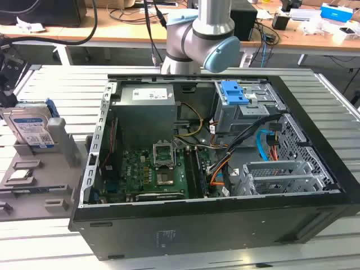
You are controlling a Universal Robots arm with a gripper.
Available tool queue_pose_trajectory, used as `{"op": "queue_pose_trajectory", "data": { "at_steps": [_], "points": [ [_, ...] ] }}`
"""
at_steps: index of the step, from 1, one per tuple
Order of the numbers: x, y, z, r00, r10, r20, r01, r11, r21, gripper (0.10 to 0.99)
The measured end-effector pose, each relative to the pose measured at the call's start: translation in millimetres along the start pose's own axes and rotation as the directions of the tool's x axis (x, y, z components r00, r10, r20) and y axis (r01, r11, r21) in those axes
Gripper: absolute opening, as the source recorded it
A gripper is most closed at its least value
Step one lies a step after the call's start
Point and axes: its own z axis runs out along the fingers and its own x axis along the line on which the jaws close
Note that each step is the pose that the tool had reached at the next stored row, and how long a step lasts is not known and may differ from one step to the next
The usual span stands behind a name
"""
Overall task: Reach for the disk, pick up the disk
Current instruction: 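Pick up the disk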
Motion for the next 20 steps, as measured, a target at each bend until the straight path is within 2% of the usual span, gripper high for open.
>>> {"op": "queue_pose_trajectory", "data": {
  "at_steps": [2, 5, 7, 8, 10, 12, 14, 15, 16, 17, 18, 19, 20],
  "points": [
    [6.0, 0.1, 0.0, 1.0000, 0.000, 0.0000, 0.000, 1.0000, 0.000, 0.106],
    [6.3, 0.1, 0.0, 0.9999, -0.010, -0.0004, 0.010, 0.9999, 0.000, 0.106],
    [6.4, 0.1, 0.0, 0.9975, -0.071, -0.0027, 0.071, 0.9975, 0.000, 0.106],
    [6.4, 0.2, 0.0, 0.9944, -0.106, -0.0041, 0.106, 0.9944, 0.000, 0.106],
    [6.3, 0.1, 0.0, 0.9833, -0.182, -0.0069, 0.182, 0.9834, -0.001, 0.106],
    [6.3, 0.1, 0.0, 0.9765, -0.215, -0.0083, 0.215, 0.9765, -0.001, 0.106],
    [6.3, 0.1, 0.0, 0.9625, -0.271, -0.0104, 0.271, 0.9626, -0.001, 0.106],
    [6.3, 0.1, 0.0, 0.9527, -0.304, -0.0116, 0.304, 0.9527, -0.002, 0.106],
    [6.3, 0.1, 0.0, 0.9403, -0.340, -0.0130, 0.340, 0.9404, -0.002, 0.106],
    [6.3, 0.1, 0.0, 0.9253, -0.379, -0.0145, 0.379, 0.9254, -0.003, 0.106],
    [6.3, 0.1, 0.0, 0.9152, -0.403, -0.0155, 0.403, 0.9153, -0.003, 0.106],
    [6.3, 0.1, 0.0, 0.9025, -0.430, -0.0165, 0.430, 0.9027, -0.004, 0.106],
    [6.3, 0.1, 0.0, 0.8935, -0.449, -0.0172, 0.449, 0.8937, -0.004, 0.106]
  ]
}}
